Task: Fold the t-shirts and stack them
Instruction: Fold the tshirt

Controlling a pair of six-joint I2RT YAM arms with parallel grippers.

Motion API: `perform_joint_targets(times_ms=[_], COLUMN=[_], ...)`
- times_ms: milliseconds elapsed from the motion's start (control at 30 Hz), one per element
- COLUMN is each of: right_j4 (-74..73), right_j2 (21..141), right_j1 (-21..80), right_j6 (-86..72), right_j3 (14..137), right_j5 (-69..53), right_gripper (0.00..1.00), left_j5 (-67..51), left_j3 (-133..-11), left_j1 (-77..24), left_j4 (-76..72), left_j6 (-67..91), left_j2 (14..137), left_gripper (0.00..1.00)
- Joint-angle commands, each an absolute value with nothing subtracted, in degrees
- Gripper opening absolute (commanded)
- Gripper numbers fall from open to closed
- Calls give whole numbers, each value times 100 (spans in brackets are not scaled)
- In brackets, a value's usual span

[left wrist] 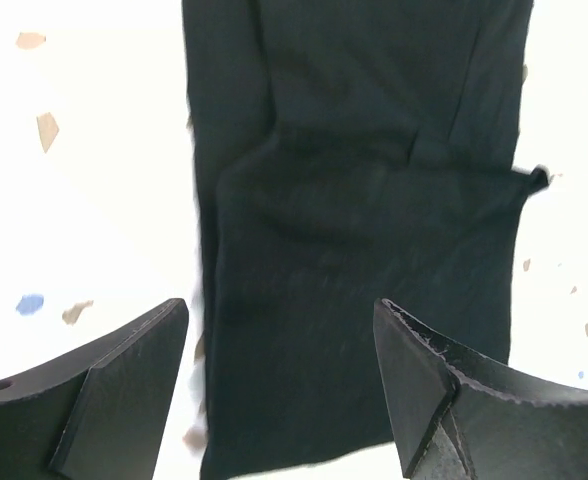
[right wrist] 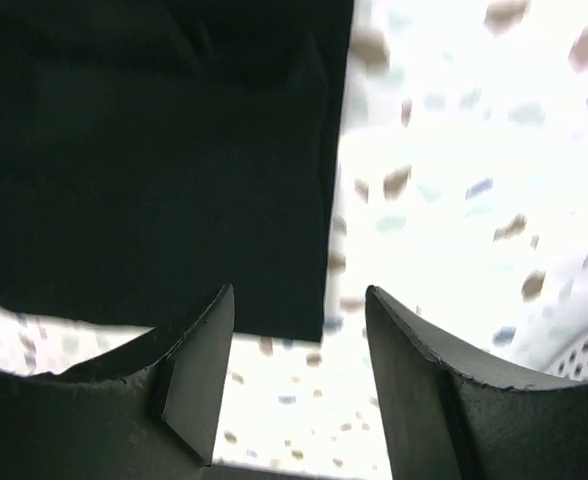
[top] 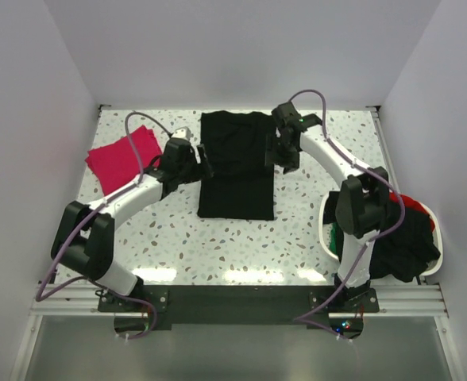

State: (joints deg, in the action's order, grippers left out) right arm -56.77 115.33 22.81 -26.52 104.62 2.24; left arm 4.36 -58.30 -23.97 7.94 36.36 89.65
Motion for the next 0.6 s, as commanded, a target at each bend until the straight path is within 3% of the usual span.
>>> perform_joint_targets(times_ms=[0,233,567], right_j4=[-5222,-4203,-3779], right_j2=[10559,9625,9554], right_j1=[2276,2355,2479], right_j6=[-2601,-3084,-3199], right_j3=[9381,7070,6302], right_j5=[-367,-1265,-1257], right_gripper=[58,56,50], left_j5=[194,-166,-246], left_j3=[-5301,-4405,-3982], left_j1=[-2355,-2364,-2417], left_j4=[659,695,703], left_j6=[3621,3779,4184], left_j2=[8623,8210,8016], left_gripper=[79,79,77])
